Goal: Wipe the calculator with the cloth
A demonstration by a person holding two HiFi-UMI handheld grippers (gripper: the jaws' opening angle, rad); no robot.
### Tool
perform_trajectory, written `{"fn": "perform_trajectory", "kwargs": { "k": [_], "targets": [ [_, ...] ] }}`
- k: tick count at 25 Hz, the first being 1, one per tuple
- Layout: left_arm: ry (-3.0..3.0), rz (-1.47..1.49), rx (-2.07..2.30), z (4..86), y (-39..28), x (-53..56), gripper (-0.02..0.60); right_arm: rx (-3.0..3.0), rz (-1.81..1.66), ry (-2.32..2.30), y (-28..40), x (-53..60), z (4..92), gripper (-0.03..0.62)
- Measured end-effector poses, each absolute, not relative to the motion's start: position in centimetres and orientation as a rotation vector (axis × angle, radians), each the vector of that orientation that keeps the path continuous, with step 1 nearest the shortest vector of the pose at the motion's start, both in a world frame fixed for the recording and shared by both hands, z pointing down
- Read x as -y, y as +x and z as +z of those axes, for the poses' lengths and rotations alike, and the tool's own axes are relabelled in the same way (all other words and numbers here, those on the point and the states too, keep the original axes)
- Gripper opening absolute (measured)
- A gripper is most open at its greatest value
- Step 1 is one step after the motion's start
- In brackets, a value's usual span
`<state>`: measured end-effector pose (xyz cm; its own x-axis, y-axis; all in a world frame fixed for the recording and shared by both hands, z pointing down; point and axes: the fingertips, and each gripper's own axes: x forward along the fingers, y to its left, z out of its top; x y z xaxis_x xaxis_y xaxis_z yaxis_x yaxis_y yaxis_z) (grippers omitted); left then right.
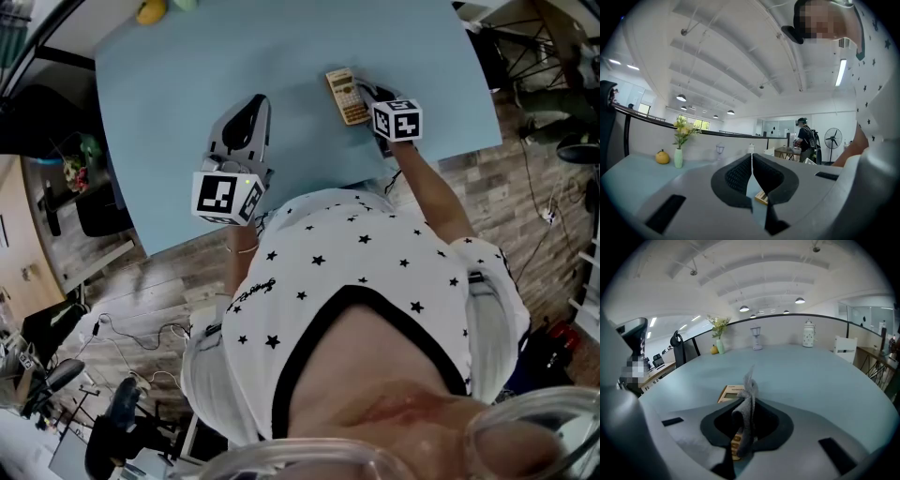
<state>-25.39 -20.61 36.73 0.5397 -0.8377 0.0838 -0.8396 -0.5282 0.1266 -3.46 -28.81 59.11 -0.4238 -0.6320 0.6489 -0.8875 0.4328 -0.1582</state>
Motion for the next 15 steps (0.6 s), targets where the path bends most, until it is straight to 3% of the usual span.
{"fn": "perform_trajectory", "kwargs": {
  "k": [15],
  "targets": [
    [2.614, 0.015, 1.451, 36.68, -25.47, 20.0, 0.032, 2.175, 0.683, 1.335, -2.65, 28.51, 59.39, 0.048]
  ]
}}
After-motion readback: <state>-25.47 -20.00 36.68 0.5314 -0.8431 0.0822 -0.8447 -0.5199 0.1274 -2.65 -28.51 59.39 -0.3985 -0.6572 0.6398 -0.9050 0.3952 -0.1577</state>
